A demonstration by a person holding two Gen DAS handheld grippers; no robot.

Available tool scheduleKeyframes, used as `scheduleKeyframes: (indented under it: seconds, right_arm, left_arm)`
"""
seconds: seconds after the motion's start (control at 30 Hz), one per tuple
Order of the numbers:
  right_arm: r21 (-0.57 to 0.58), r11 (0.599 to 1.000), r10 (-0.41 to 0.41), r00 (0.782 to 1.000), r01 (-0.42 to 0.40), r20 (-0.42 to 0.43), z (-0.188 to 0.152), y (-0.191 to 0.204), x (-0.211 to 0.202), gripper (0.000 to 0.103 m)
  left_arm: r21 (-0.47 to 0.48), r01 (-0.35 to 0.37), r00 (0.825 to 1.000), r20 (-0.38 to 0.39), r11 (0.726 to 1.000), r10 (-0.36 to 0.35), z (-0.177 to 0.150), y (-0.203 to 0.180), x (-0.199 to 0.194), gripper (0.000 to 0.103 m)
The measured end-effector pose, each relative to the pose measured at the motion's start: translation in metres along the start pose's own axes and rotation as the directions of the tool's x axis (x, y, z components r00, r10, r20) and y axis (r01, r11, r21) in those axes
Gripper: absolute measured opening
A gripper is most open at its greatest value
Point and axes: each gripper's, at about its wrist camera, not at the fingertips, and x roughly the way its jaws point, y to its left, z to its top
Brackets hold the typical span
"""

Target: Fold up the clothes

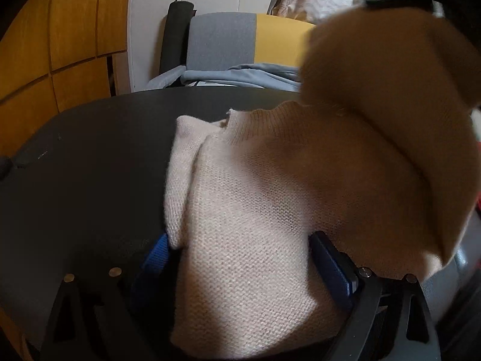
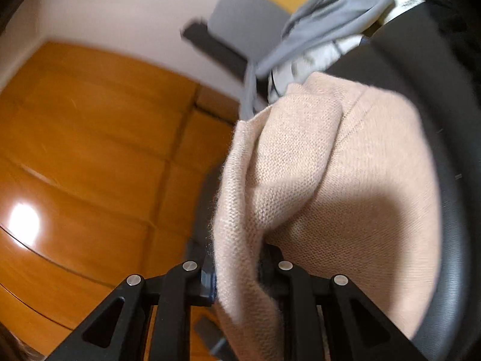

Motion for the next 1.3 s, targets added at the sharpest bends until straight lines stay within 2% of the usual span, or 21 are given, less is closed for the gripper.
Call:
scheduleKeyframes:
  seconds: [0.07, 0.23, 0.3, 0.43, 0.6, 0.67, 0.8, 0.9, 0.97, 1.03, 1.2, 1.3]
  right_arm:
    - [-0.026, 0.999, -0.037, 0.997, 0.036, -0.067, -0.014, 0.005, 0.033, 0.018]
    - [-0.033, 0.999, -0.036, 0.981, 0.03, -0.192, -0.047, 0.01, 0.081, 0.018]
    - [-0.083, 0.995, -0.073, 0.976, 0.057, -0.205, -0.052, 0.016, 0.089, 0.018]
    - [-0.185, 0.964, -0.228, 0.954, 0.192, -0.196, -0.06, 0.016, 0.104, 0.022]
    - [-0.193, 0.954, -0.268, 0.937, 0.227, -0.223, -0.067, 0.011, 0.108, 0.03]
    - [-0.219, 0.952, -0.262, 0.939, 0.214, -0.223, -0.055, 0.012, 0.11, 0.034]
    - [-0.329, 0.939, -0.163, 0.974, 0.103, -0.16, -0.056, 0.033, 0.077, 0.037]
    - [-0.375, 0.926, -0.081, 0.993, 0.042, -0.089, -0.066, 0.038, 0.038, 0.037]
    - [-0.349, 0.936, -0.057, 0.998, 0.04, -0.039, -0.073, 0.019, 0.01, 0.037]
    - [-0.282, 0.959, -0.038, 0.999, 0.029, -0.029, -0.079, -0.008, -0.008, 0.037]
    - [-0.15, 0.989, 0.005, 0.998, -0.014, -0.061, -0.11, -0.067, -0.041, 0.037]
    - [-0.058, 0.996, 0.063, 0.991, -0.07, -0.114, -0.124, -0.088, -0.045, 0.037]
  left_arm:
    - [-0.001, 0.01, 1.0, 0.004, 1.0, -0.01, 0.0, 0.0, -0.001, 0.093]
    - [-0.003, 0.026, 1.0, 0.009, 1.0, -0.026, 0.0, -0.002, -0.002, 0.093]
    - [-0.004, 0.032, 0.999, 0.014, 0.999, -0.032, 0.0, -0.002, -0.001, 0.093]
    - [-0.001, 0.042, 0.999, 0.026, 0.999, -0.042, -0.002, -0.003, -0.007, 0.093]
    - [-0.02, 0.107, 0.994, 0.038, 0.994, -0.106, -0.011, 0.009, -0.029, 0.094]
    - [-0.036, 0.141, 0.989, 0.046, 0.989, -0.14, -0.018, 0.018, -0.041, 0.094]
    - [-0.133, 0.184, 0.983, 0.041, 0.974, -0.18, -0.02, 0.041, -0.056, 0.094]
    - [-0.291, 0.258, 0.966, 0.066, 0.921, -0.25, -0.022, 0.067, -0.065, 0.094]
    - [-0.396, 0.307, 0.951, 0.091, 0.865, -0.296, -0.023, 0.082, -0.07, 0.094]
    - [-0.474, 0.36, 0.93, 0.12, 0.803, -0.346, -0.024, 0.093, -0.074, 0.094]
    - [-0.53, 0.447, 0.889, 0.171, 0.721, -0.425, -0.019, 0.102, -0.085, 0.094]
    - [-0.575, 0.499, 0.855, 0.203, 0.648, -0.478, -0.006, 0.102, -0.082, 0.095]
